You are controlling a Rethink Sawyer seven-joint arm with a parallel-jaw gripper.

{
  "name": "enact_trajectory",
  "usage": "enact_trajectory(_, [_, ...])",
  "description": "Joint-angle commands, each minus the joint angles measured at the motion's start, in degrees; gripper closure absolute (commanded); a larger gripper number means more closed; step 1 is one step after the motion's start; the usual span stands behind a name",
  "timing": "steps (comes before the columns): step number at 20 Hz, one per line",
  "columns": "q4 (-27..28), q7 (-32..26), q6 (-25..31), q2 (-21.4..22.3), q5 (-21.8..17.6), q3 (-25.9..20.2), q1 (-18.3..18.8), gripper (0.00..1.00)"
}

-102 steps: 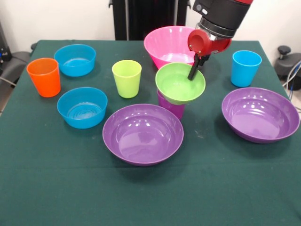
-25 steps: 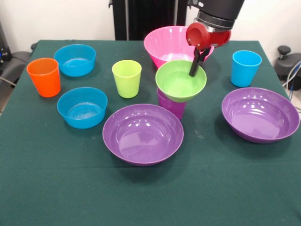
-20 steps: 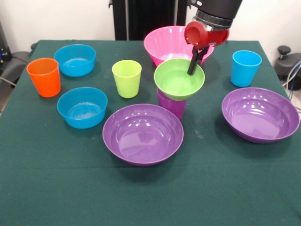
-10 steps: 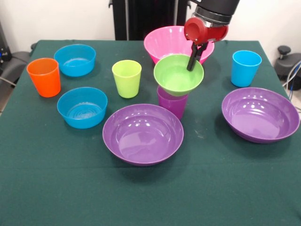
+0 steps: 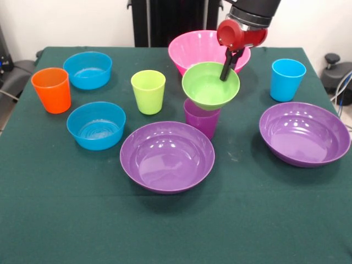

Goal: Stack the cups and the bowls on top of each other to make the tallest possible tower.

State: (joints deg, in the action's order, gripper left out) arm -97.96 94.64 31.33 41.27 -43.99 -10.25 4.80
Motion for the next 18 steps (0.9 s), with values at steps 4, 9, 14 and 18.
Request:
enact_trajectory(4, [-1.3, 2.5, -4.6, -0.9, -4.1, 0.2, -1.5, 1.0])
enact_trajectory(9, [-0.6, 1.4, -4.5, -1.2, -4.7, 0.8, -1.8, 1.0])
enact_trajectory(14, [-0.2, 0.7, -4.0, -1.5, -4.5, 1.1, -1.9, 1.0])
enact_trajectory(18, [-0.3, 0.2, -4.0, -1.5, -4.1, 1.2, -1.8, 1.0])
